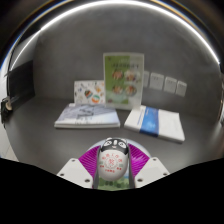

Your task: Arrange mouse

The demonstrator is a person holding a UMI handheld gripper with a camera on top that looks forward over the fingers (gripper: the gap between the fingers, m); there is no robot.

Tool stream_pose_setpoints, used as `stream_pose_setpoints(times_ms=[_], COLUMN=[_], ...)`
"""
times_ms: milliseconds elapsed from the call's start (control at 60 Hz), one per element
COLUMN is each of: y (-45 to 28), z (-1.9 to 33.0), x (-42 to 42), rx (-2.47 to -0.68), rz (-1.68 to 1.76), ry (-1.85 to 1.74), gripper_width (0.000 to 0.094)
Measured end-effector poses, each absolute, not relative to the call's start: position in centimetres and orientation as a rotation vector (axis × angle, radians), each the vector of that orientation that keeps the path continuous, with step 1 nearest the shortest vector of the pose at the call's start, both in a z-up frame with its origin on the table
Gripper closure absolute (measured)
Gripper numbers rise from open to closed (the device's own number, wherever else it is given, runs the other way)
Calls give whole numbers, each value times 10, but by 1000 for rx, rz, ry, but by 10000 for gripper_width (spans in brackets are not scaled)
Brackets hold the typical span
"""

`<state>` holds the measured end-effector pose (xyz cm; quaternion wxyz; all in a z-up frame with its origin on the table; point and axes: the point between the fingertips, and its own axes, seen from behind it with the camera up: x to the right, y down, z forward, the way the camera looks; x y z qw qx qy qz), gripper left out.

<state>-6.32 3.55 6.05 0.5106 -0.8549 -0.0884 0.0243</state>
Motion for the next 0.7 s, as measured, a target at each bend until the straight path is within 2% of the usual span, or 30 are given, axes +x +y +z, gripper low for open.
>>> stream_pose_setpoints(times_ms=[83, 200, 267, 350, 367, 400, 417, 433, 450, 500, 533, 700], y=[38, 41, 45, 45, 45, 41, 39, 38, 36, 27, 19, -35], z=[24, -6, -6, -8, -8, -9, -8, -7, -4, 6, 14, 37], x=[-67, -59, -58, -57, -57, -57, -57, -57, -57, -57, -55, -15], rx=[-2138, -2195, -2187, -2201, -2209, -2227, -2228, -2228, -2223, -2202, -2192, -2170], rz=[67, 31, 52, 79, 85, 103, 113, 124, 135, 157, 171, 174], ry=[-192, -195, -155, -147, -143, -124, -116, -111, -109, -113, -123, -140], gripper_width=[525, 509, 491, 394, 330, 329, 261, 237, 154, 41, 79, 80])
